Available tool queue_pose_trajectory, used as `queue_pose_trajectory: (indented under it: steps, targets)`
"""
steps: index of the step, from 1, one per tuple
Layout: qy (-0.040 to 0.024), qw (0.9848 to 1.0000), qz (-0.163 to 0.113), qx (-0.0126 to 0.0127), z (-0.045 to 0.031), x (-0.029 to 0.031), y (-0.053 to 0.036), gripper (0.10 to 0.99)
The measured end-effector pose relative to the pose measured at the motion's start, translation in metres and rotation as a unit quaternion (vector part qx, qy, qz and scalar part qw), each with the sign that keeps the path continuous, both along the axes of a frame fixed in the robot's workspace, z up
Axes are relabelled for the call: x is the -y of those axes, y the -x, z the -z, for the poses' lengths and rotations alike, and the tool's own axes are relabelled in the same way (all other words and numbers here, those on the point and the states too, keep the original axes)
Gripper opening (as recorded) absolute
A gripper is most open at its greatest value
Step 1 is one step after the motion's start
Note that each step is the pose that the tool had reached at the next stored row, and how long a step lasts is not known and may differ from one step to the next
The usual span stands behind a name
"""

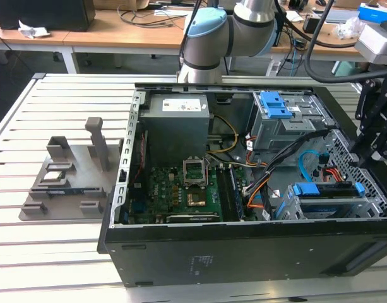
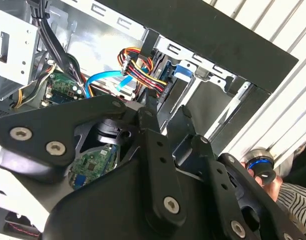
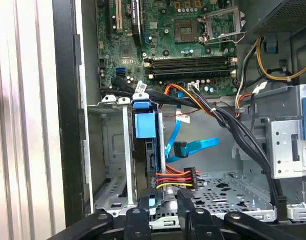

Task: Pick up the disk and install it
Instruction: 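Insert the second disk wire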

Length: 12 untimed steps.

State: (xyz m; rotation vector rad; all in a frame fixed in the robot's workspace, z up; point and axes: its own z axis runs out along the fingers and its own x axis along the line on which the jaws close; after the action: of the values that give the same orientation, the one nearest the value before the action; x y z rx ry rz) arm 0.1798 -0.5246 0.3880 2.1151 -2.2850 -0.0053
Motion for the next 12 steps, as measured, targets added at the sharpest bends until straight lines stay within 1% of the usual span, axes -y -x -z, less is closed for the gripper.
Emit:
queue_pose_trajectory:
  steps: [1, 3, 4, 6, 9, 11, 12]
  targets:
    - [-0.0005, 1.0, 0.0, -0.0001, 0.0009, -0.0016, 0.0005, 0.361]
    - [-0.001, 1.0, 0.0, -0.0001, 0.0054, -0.0067, 0.0076, 0.361]
    - [-0.001, 1.0, 0.0, 0.0, 0.0071, -0.0085, 0.0131, 0.361]
    - [-0.0012, 1.0, 0.0, 0.0, 0.0097, -0.011, 0.0285, 0.361]
    - [-0.0012, 1.0, -0.001, 0.0, 0.0138, -0.0116, 0.0428, 0.361]
    - [-0.0012, 1.0, -0.003, 0.0, 0.0167, -0.0116, 0.0459, 0.361]
    - [-0.001, 1.0, -0.005, 0.0, 0.0172, -0.0116, 0.0459, 0.361]
